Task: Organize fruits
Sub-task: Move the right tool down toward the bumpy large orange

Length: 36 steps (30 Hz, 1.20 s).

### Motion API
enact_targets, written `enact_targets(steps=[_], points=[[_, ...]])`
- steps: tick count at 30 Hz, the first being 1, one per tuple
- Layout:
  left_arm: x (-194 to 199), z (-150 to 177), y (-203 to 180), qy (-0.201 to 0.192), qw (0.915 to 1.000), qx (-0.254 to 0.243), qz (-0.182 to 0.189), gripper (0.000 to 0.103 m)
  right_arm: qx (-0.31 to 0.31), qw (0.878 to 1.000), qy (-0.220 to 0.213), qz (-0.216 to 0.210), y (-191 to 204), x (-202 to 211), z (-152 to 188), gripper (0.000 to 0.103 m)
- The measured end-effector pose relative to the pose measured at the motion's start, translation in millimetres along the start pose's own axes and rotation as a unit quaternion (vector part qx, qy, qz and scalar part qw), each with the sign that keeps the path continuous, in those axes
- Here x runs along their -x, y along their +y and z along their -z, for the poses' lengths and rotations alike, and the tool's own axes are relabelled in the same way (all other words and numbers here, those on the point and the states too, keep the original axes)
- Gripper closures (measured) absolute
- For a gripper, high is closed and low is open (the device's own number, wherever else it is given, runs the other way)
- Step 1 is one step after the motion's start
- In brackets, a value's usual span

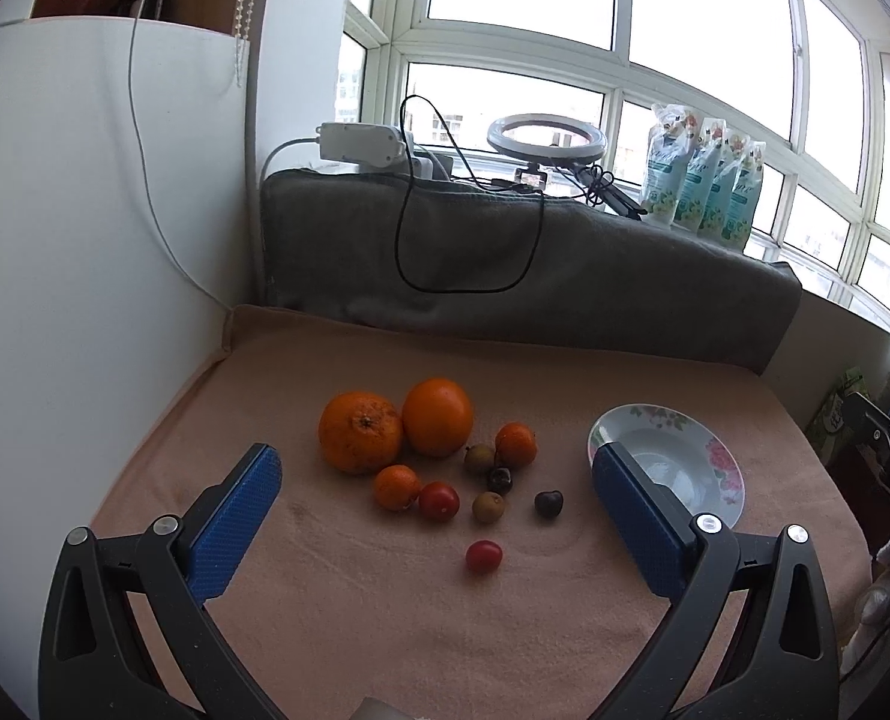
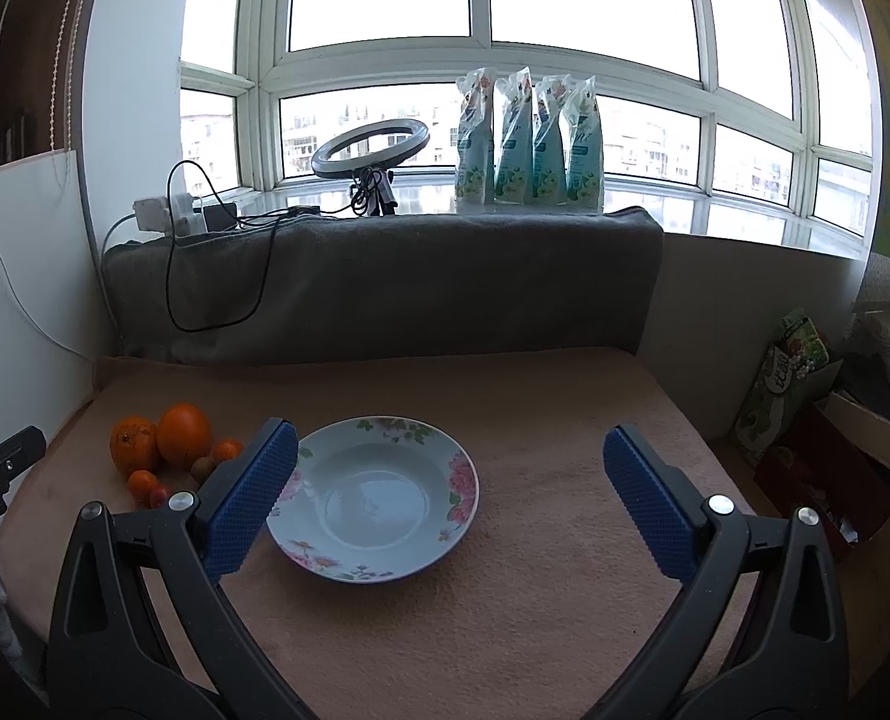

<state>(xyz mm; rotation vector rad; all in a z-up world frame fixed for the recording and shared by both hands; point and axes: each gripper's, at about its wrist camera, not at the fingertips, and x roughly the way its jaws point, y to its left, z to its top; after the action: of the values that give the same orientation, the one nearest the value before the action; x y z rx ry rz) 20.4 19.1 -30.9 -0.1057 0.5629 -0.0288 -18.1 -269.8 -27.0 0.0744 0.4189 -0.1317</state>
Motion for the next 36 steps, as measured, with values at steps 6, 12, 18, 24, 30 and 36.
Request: enact_targets(steps=[6, 12, 18, 24, 30, 36], points=[[-22.0, 10.4, 26.3, 0.042, 0.9984, 0.035, 0.017, 0.0, 0.012, 1.0, 0.011, -0.018, 12.5, -16.0, -1.1, 0.0], [-42.9, 21.2, 54.8, 0.081, 0.993, 0.076, 0.039, 0.001, 0.01, 0.996, 0.037, -0.08, 25.2, -38.8, -3.2, 0.0], [-54.6, 27.9, 67.9, 0.1, 0.9905, 0.082, 0.047, 0.015, 0.01, 0.987, 0.071, -0.147, 44.8, -66.1, -9.5, 0.0], [-68.6, 24.6, 83.5, 0.108, 0.9866, 0.111, 0.051, 0.028, 0.029, 0.965, 0.13, -0.228, 76.1, -105.6, -22.8, 0.0], [-85.4, 21.8, 89.3, 0.114, 0.9863, 0.111, 0.042, 0.028, 0.089, 0.934, 0.172, -0.298, 132.5, -143.8, -38.1, 0.0], [-105.7, 22.5, 97.9, 0.123, 0.9825, 0.135, 0.038, 0.028, 0.109, 0.893, 0.233, -0.368, 190.3, -183.1, -45.5, 0.013]])
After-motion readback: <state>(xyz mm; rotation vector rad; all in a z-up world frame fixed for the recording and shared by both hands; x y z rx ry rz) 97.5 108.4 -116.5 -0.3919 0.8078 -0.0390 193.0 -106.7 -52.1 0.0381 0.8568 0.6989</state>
